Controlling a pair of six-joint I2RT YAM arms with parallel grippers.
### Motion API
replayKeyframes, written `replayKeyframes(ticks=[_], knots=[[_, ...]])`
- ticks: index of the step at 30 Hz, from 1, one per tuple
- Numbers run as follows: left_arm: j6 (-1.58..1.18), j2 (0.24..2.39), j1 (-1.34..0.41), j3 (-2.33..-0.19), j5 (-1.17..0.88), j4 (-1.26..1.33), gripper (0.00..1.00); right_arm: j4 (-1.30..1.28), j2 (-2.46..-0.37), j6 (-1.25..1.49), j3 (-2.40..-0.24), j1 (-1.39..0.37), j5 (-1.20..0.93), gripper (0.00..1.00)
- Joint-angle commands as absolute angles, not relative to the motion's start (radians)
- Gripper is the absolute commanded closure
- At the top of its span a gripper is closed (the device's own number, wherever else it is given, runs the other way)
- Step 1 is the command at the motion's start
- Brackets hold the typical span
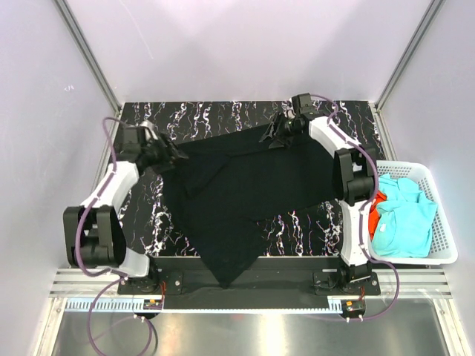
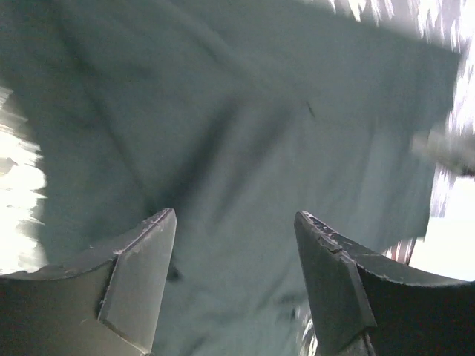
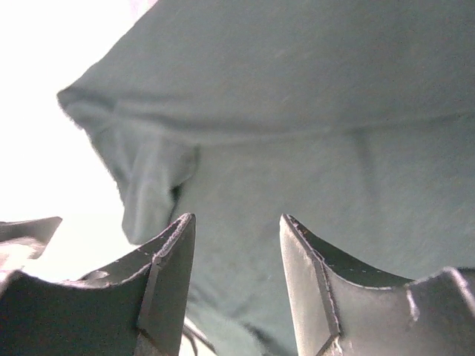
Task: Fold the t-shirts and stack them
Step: Fold the tshirt
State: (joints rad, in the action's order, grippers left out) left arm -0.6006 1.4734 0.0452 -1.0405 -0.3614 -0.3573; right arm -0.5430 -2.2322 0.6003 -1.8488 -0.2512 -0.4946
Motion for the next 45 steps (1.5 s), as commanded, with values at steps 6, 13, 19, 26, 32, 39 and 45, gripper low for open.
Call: replayKeyframes(ticks=[6, 13, 19, 26, 32, 39, 45], knots=[[-0.534, 1.335, -0.049, -0.844, -0.390, -0.345, 0.29, -0.391, -2.010, 0.597, -1.550, -0.299, -0.660, 0.40], [-0.479, 1.313, -0.118, -0.784, -0.316, -0.351, 0.28, -0.212, -1.849, 0.632, -1.303, -0.351, -0.681, 0.41], [-0.419, 1.376, -0.132, -0.828, -0.277, -0.357, 0.30, -0.164, -1.783, 0.635, -1.214, -0.362, -0.672, 0.41], [-0.402, 1.434, -0.137, -0.845, -0.245, -0.327, 0.31, -0.123, -1.743, 0.652, -1.129, -0.365, -0.673, 0.42], [-0.426, 1.473, -0.138, -0.854, -0.336, -0.243, 0.44, -0.106, -1.756, 0.655, -1.112, -0.377, -0.666, 0.43], [-0.463, 1.505, -0.133, -0.911, -0.417, -0.250, 1.00, -0.104, -1.854, 0.679, -1.224, -0.402, -0.663, 0.46], [-0.457, 1.542, -0.077, -1.049, -0.405, -0.278, 1.00, 0.089, -2.008, 0.837, -1.327, -0.437, -0.606, 0.76]])
